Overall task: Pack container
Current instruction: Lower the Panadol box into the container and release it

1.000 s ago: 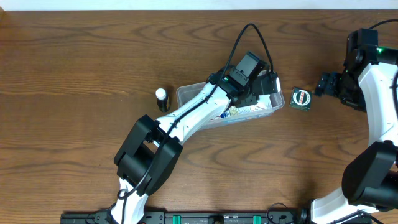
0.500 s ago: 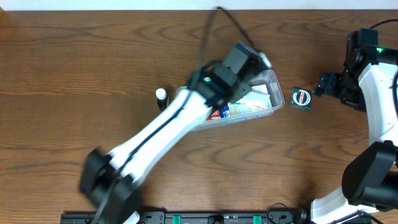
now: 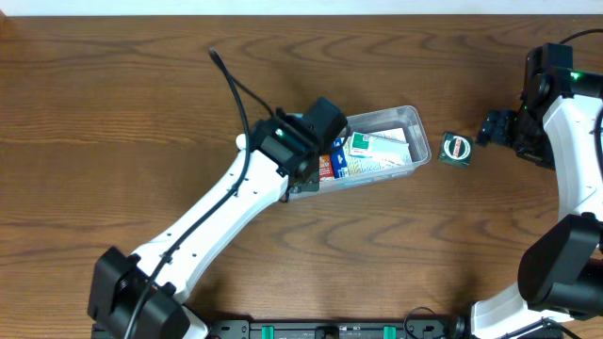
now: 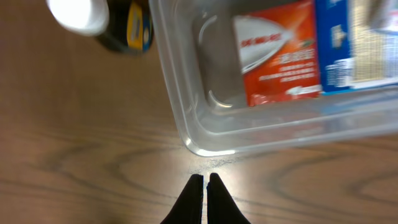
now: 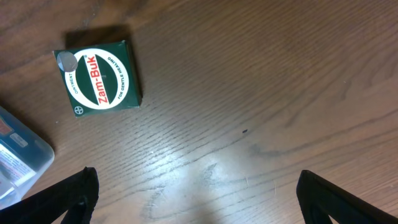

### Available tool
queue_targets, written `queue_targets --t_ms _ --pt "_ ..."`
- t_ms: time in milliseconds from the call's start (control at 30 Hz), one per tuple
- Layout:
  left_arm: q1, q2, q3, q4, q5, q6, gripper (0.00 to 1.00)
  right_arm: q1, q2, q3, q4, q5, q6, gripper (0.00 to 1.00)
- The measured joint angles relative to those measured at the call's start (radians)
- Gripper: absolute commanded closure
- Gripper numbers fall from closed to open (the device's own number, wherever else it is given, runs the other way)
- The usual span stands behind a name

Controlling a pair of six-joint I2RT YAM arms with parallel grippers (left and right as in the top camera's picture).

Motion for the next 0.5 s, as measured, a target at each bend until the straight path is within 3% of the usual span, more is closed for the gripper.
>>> queue_targets --t_ms 500 --pt "0.006 0.002 -0.187 0.198 0.131 -0.081 0.94 0.0 0.0 0.0 0.0 0.0 0.0 0.01"
